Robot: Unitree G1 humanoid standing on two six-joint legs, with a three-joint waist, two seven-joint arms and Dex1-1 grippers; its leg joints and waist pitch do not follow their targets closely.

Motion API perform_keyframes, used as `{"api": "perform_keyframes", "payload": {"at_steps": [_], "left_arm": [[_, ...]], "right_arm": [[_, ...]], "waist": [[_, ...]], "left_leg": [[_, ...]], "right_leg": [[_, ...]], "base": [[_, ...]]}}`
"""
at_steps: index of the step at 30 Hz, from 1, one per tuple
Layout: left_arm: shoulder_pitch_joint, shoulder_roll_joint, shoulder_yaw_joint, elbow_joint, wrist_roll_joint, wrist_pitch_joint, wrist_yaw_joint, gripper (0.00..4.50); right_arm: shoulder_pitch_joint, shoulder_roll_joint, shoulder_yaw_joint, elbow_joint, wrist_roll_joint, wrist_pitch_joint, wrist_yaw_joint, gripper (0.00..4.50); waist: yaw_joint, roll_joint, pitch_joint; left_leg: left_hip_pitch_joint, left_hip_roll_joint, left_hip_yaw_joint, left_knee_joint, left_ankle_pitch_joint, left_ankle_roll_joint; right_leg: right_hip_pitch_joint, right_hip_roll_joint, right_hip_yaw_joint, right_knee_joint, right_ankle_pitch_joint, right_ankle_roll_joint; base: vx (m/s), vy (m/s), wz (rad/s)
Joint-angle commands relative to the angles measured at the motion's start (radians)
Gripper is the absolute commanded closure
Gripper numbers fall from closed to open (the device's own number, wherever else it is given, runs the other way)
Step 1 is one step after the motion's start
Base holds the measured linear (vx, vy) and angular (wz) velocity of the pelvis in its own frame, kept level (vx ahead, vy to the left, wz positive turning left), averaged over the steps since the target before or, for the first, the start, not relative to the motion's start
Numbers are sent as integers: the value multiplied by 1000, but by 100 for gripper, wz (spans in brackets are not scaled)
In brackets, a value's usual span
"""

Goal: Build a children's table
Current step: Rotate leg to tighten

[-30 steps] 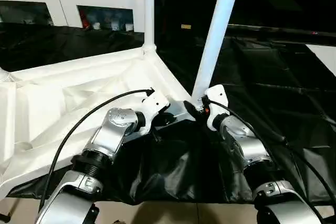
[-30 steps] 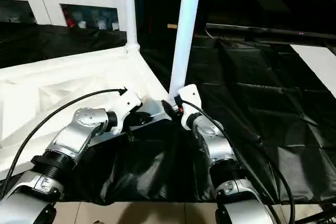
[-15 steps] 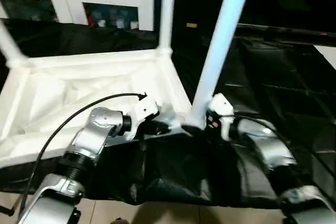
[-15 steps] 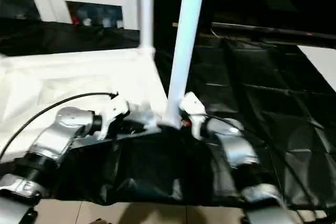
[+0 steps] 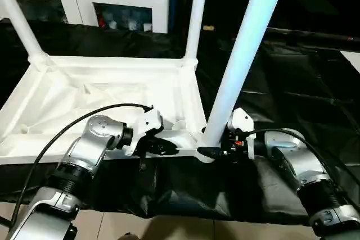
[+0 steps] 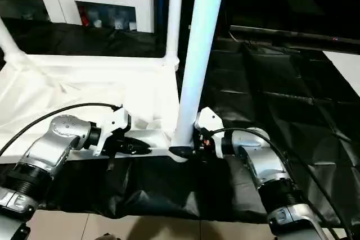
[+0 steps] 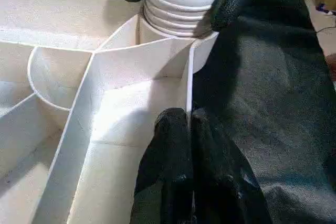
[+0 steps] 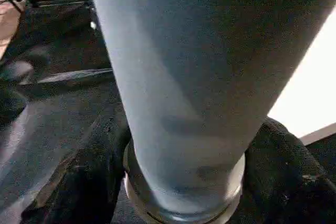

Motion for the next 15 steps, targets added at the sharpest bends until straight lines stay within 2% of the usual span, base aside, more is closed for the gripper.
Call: {"api": "perform_keyframes", "payload": {"at_steps": [1, 4, 6, 7, 9, 12, 13, 15], "left_arm": [[-4, -21, -16, -30, -38, -16, 7, 450], [-3, -30, -11, -26, -31, -20, 26, 450], [-8, -63, 3, -8, -5, -21, 113, 450], [-8, -63, 3, -8, -5, -21, 113, 450], [-17, -98, 14, 12, 16, -19, 204, 450], [-31, -148, 24, 31, 44, 11, 328, 450], [-40, -176, 30, 39, 53, 28, 385, 450], [-53, -214, 41, 52, 61, 48, 458, 450]], "right_arm": [[16, 9, 52, -41, 12, 10, 56, 174], [25, 12, 56, -49, 8, 15, 55, 180], [36, 37, 52, -35, -8, 12, -3, 182], [36, 37, 52, -35, -8, 12, -3, 183], [23, 79, 30, 21, -40, 8, -128, 183], [-15, 150, -10, 123, -88, 12, -354, 183], [-35, 184, -31, 169, -103, 22, -461, 183], [-61, 224, -56, 221, -116, 39, -589, 184]], "waist": [[-1, -6, -59], [0, -6, -60], [0, -7, -59], [1, -6, -58], [0, -7, -55], [-12, -9, -50], [-17, -10, -54], [-22, -7, -53]], "left_leg": [[9, 22, 2, -58, -175, 51], [8, 23, 2, -57, -169, 52], [9, 22, 2, -57, -167, 54], [9, 23, 2, -58, -170, 52], [8, 22, 2, -61, -195, 37], [12, 18, -4, -68, -261, -7], [9, 20, -7, -69, -258, -14], [15, 18, -5, -68, -272, -21]], "right_leg": [[47, -54, 35, -66, -154, -221], [47, -54, 35, -65, -150, -218], [46, -54, 35, -66, -145, -220], [45, -54, 35, -67, -150, -219], [43, -55, 36, -73, -209, -204], [39, -57, 33, -88, -358, -161], [43, -58, 34, -86, -366, -150], [34, -56, 35, -90, -378, -145]], "base": [[0, 0, 0], [0, 0, 0], [0, 0, 0], [0, 0, 0], [0, 0, 0], [0, 0, 0], [0, 0, 0], [0, 0, 0]]}}
